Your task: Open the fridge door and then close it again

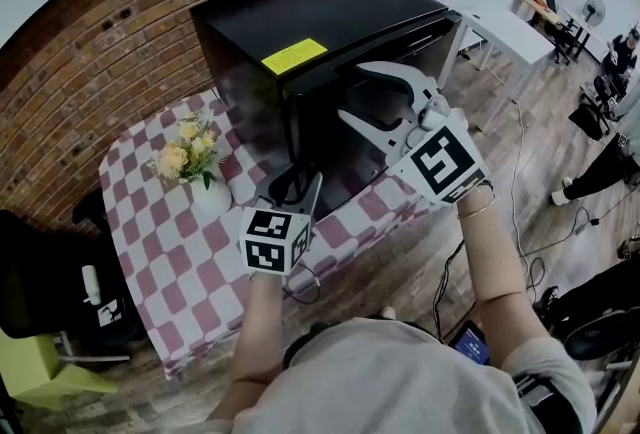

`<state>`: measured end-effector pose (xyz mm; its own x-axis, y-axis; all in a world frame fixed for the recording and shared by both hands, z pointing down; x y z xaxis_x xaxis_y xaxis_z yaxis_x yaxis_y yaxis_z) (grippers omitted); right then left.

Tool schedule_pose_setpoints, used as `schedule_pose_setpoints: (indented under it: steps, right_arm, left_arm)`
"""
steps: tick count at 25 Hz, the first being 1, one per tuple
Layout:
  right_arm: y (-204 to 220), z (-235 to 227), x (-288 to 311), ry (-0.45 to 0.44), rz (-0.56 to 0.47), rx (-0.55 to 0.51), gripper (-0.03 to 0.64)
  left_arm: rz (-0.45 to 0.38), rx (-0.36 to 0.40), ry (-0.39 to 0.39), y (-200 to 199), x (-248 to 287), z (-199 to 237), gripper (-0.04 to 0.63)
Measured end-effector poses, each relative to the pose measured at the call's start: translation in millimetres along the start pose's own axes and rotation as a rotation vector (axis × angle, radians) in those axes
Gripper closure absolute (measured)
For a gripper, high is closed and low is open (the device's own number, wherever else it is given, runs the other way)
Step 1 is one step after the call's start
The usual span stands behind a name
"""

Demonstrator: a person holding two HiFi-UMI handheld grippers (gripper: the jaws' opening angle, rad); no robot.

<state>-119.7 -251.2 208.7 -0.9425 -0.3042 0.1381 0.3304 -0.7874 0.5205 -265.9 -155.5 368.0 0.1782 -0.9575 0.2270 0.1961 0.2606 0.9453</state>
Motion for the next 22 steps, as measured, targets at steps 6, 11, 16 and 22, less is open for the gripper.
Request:
schedule_pose_setpoints:
  steps: [6, 11, 16, 22]
  right_arm:
    - [-1.8, -0.6, -0.5, -0.014, 0.016, 0.003, 0.417]
    - [-4.2, -0.4, -0.8, -0.014, 0.031, 0.002, 0.422]
    - [-5.0, 0.2, -1.6, -0.007, 0.036, 0.008, 0.423]
    - [-4.8, 1.2, -5.2, -0.009, 0.032, 0.004, 0.423]
  left_arm:
    - [-0.014, -0.022, -0.008, 1.0, 0.0, -1.6, 0.462]
    - [-0.020, -0.032, -0.011, 1.3, -1.5, -1.7, 0.462]
    - [-0.025, -0.041, -0.020, 1.8, -2.2, -3.2, 0.462]
    - [-0.024, -0.044, -0.019, 3.2, -3.6, -7.7, 0.462]
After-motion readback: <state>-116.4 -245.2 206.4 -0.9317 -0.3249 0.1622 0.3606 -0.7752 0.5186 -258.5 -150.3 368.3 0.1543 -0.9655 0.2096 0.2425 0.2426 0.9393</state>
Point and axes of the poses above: the fingertips, and each gripper's own axes: x forward along the fingers, z to its left, y out of its underside, the point moved 10 cm from there along -x, backward along the fingers, and after that the axes turned 12 degrees about -x, right-handed, at the moved point
